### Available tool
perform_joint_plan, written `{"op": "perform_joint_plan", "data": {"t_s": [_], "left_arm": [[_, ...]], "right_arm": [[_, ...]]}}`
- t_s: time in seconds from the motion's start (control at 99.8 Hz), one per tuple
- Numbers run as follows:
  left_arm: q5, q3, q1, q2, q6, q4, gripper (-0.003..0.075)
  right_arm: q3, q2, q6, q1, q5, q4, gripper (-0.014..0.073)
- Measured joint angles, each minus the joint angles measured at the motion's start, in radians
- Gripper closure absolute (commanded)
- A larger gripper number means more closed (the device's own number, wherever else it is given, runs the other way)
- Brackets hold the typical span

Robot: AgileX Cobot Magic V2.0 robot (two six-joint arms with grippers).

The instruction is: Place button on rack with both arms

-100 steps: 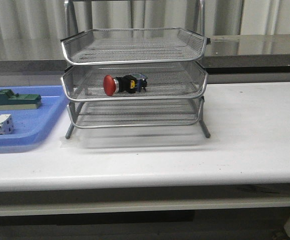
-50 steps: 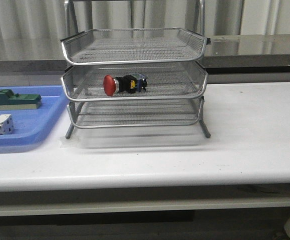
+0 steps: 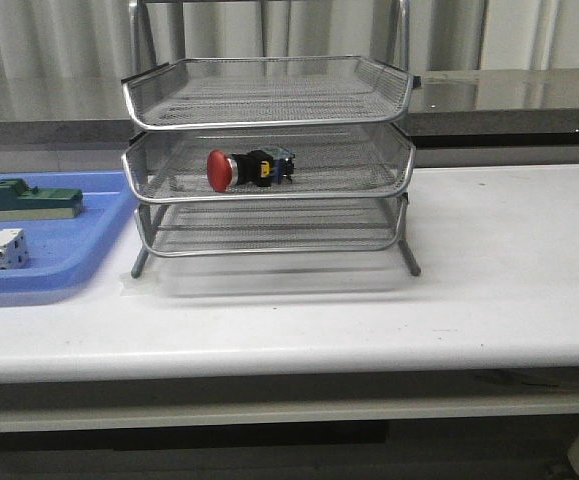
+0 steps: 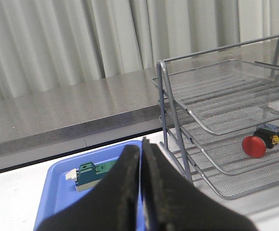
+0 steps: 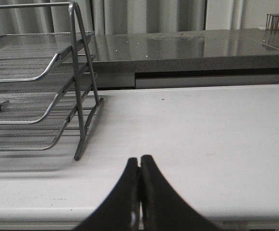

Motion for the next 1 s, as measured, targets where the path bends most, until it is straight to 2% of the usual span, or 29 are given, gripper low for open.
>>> {"op": "perform_joint_plan", "data": {"t_s": [0.18, 0.441, 0.852, 1.002], "left_arm": [[0.0, 0.002, 0.012, 0.0, -0.06, 0.017, 0.0716], [0.0, 0.072, 0.096, -0.065, -0.299, 0.172, 0.0716], [0.0, 0.251, 0.13, -0.299, -0.333, 0.191, 0.0716], [0.0, 0.255, 0.13, -0.349, -0.333, 0.188, 0.0716]], "right_arm": [[0.0, 0.0, 0.0, 0.0, 0.0, 0.0, 0.0659], [0.0, 0.0, 0.0, 0.0, 0.0, 0.0, 0.0659], [0.0, 0.0, 0.0, 0.0, 0.0, 0.0, 0.0659], [0.0, 0.0, 0.0, 0.0, 0.0, 0.0, 0.0659]]}}
